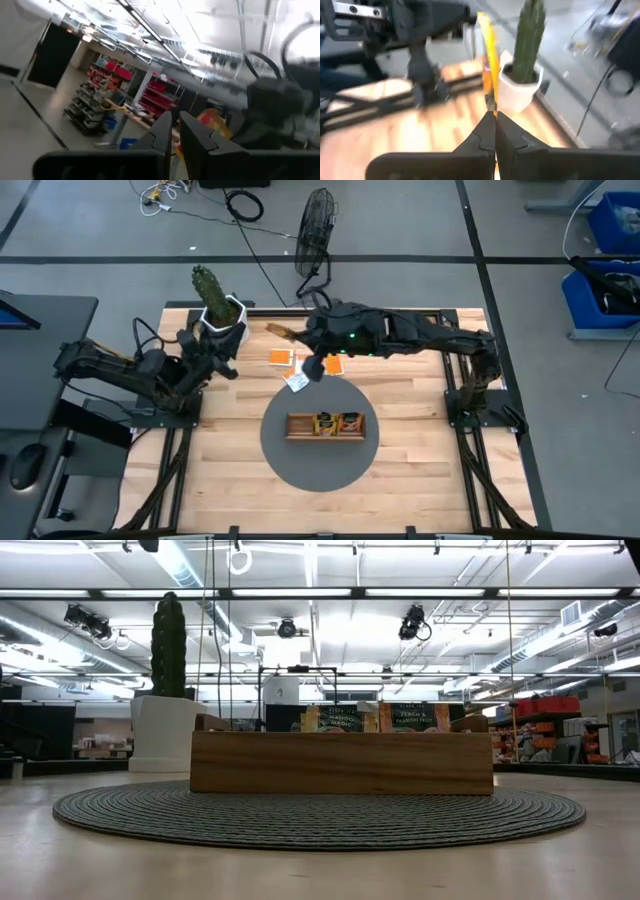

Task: Pick & Place Tea
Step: Put the yellow tea bag into the middle section of the wooden organizer, then put the white orange tea bag into the left section of the wooden organizer

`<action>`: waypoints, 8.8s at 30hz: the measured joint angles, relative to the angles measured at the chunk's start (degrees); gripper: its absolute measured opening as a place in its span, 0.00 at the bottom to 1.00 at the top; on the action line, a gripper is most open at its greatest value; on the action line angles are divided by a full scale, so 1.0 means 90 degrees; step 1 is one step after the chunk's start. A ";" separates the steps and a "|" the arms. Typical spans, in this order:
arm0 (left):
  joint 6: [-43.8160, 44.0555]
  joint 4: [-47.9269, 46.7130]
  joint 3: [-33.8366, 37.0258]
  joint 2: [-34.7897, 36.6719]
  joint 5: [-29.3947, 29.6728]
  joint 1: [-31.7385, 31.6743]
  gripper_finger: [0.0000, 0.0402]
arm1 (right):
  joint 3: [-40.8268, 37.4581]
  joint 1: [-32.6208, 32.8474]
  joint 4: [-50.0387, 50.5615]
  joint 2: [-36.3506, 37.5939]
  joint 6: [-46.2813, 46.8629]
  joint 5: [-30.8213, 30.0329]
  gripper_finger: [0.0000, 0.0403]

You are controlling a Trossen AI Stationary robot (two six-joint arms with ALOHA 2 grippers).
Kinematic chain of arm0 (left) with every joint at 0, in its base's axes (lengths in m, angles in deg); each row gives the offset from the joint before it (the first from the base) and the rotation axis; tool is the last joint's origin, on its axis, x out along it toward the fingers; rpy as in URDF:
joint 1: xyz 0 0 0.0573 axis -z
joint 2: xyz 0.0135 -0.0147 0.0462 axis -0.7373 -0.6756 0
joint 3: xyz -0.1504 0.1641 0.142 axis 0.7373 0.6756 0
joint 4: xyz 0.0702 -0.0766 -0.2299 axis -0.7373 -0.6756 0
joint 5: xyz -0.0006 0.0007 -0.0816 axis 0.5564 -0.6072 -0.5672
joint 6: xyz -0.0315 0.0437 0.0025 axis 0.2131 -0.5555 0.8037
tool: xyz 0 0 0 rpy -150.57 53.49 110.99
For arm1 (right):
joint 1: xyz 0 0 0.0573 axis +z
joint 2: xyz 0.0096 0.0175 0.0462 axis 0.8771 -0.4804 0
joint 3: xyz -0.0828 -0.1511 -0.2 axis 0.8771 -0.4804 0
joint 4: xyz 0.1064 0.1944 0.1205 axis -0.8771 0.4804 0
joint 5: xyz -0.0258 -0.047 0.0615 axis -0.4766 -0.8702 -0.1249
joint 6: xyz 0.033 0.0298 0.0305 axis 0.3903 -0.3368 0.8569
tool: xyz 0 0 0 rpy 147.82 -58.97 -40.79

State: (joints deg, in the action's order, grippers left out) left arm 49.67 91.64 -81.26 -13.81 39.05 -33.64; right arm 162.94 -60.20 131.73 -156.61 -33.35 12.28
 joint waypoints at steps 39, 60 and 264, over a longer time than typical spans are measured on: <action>0.5268 -0.6507 -0.0002 0.0483 -0.4093 -0.1777 0.09 | -0.0002 0.0108 0.4514 -0.1546 -0.0507 0.3998 0.00; 0.5059 -0.6701 -0.0002 0.0483 -0.4099 -0.1813 0.09 | 0.0003 0.0267 0.4523 -0.2511 -0.0724 0.3712 0.00; -0.2050 -0.9496 -0.5005 -0.6097 -0.7854 -0.3705 0.00 | -0.9362 0.0404 -0.4822 0.4924 0.1091 -0.0546 0.08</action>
State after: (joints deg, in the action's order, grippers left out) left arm 31.22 6.18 -126.30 -68.68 -31.64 -66.98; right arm 78.68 -56.56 88.33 -112.30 -23.53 7.37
